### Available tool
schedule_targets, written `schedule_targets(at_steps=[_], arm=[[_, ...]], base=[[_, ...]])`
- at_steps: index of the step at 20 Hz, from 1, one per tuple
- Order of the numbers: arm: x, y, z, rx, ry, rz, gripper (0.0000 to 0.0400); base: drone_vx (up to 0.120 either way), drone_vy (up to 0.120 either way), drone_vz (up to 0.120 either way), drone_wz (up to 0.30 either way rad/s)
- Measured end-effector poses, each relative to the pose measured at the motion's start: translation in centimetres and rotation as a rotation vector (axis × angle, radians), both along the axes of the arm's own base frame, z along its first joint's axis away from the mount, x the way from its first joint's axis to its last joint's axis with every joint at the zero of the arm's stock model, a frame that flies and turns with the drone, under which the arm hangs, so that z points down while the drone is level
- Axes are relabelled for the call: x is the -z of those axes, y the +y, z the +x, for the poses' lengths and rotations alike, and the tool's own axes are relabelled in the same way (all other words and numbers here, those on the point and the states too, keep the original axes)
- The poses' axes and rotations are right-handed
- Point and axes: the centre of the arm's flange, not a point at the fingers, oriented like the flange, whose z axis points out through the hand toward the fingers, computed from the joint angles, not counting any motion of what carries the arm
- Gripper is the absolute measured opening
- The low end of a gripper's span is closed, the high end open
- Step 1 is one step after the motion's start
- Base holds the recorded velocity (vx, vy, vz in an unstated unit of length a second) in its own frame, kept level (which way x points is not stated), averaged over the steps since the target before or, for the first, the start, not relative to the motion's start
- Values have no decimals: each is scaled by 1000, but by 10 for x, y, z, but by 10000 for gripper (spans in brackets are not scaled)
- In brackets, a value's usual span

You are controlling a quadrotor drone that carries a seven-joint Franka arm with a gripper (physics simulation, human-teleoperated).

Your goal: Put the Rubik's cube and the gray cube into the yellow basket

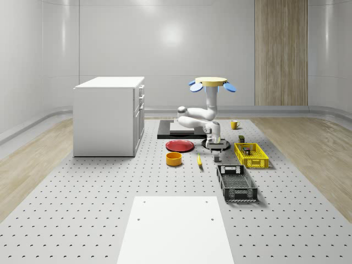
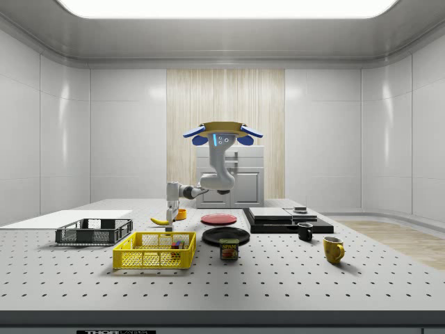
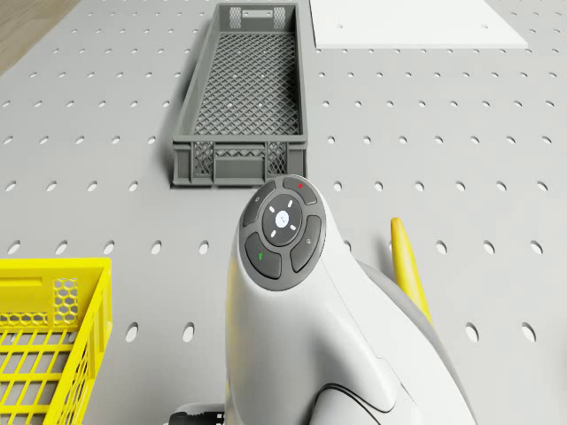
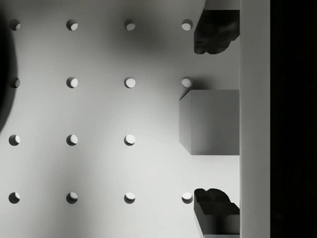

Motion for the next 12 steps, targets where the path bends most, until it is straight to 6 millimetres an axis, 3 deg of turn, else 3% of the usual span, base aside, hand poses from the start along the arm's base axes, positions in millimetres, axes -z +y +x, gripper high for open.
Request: schedule_targets(at_steps=[12], arm=[[0,0,21,0,0,0,400]], base=[[0,0,0,0]])
